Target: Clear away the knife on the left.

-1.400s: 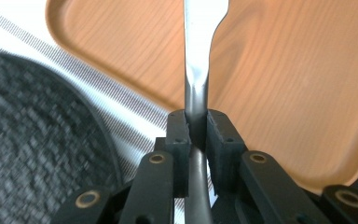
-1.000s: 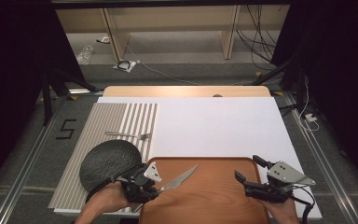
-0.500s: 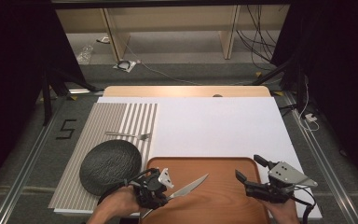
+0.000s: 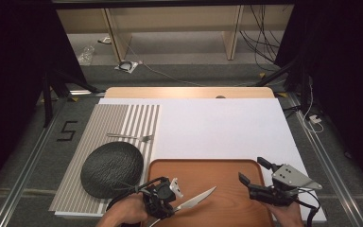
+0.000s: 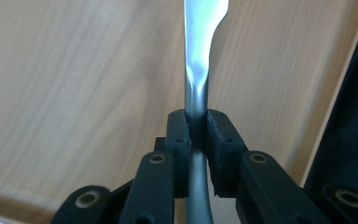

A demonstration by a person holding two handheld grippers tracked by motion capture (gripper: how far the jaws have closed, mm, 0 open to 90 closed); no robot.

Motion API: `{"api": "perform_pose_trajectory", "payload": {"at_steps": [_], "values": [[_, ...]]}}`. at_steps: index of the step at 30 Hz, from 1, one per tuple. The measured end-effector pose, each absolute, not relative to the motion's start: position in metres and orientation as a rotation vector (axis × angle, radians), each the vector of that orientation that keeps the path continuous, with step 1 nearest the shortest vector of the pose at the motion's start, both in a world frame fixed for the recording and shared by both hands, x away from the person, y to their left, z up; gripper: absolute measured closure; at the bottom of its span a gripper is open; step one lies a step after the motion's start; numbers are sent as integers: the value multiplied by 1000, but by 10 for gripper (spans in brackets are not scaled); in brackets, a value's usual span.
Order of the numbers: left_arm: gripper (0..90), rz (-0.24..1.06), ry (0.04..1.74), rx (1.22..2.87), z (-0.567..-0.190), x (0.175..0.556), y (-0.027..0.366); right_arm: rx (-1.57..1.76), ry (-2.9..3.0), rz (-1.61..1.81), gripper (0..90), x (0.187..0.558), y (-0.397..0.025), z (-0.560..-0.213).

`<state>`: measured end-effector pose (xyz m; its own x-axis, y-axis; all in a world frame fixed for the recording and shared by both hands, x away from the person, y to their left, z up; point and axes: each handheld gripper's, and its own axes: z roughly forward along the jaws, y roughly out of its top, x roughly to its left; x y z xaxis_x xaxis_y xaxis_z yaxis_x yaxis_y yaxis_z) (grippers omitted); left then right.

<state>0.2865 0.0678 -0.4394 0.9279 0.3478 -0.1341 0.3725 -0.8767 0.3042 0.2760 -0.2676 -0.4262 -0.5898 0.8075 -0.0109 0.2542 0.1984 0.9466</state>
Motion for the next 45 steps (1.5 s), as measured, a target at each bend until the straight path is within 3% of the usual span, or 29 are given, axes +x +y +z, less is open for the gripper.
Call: {"api": "perform_pose_trajectory", "payload": {"at_steps": [16,17,19,20,21,22,26,33,36,45], "values": [[783,-154,551,2815,-452,287,68,987,1973,1385,187,275,-267,-426],[771,-154,551,2815,-452,287,68,988,1974,1386,187,275,-267,-426],[655,-152,577,2769,-450,287,69,987,1975,1385,187,275,-267,-426],[655,-137,573,2762,-448,287,68,981,1963,1401,187,276,-266,-427],[582,-89,563,2733,-443,285,68,987,1975,1384,187,275,-267,-426],[579,-89,563,2733,-443,285,68,986,1974,1384,187,275,-267,-426],[619,-56,526,2676,-438,284,67,980,1968,1397,187,277,-267,-427],[827,4,441,2645,-441,278,60,977,1969,1395,187,276,-267,-427],[877,9,404,2651,-445,274,57,978,1970,1395,187,276,-266,-427],[896,-5,374,2639,-454,269,50,975,1971,1393,188,277,-267,-428]]}}
